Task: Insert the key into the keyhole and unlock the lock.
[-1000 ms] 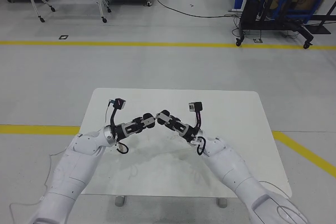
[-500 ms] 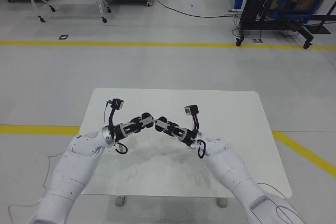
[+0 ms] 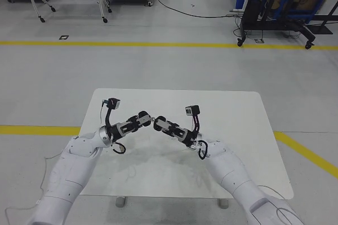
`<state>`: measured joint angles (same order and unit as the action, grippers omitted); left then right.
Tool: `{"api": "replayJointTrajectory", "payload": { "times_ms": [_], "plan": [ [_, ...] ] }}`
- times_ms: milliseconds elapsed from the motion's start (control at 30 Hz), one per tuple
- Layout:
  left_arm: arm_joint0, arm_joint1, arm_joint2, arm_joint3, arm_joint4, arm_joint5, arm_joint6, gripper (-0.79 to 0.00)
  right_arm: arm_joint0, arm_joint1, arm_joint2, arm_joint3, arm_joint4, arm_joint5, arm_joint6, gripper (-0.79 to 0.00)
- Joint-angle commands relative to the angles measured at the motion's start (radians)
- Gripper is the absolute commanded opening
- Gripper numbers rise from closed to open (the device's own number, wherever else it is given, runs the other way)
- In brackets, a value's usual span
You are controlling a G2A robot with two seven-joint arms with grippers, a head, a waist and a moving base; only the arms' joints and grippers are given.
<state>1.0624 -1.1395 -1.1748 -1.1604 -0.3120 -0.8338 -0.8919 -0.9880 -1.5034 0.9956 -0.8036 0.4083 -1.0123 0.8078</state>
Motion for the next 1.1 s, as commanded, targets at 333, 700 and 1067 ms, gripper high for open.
{"api": "replayJointTrajectory", "payload": {
  "times_ms": [333, 700, 1067],
  "plan": [
    [0.002, 0.026, -0.025, -0.041, 0.116, 0.051, -0.086, -0.785, 0.012, 0.019, 0.010, -0.011, -0.149, 0.078, 0.005, 0.000],
    [-0.021, 0.029, 0.031, -0.062, 0.154, 0.099, -0.155, -0.785, -0.103, 0.095, 0.114, -0.259, -0.309, 0.235, 0.048, -0.585],
    [-0.046, 0.027, 0.065, -0.035, 0.140, 0.086, -0.149, -0.785, -0.112, 0.104, 0.088, -0.289, -0.304, 0.287, 0.051, -0.714]
  ]
}}
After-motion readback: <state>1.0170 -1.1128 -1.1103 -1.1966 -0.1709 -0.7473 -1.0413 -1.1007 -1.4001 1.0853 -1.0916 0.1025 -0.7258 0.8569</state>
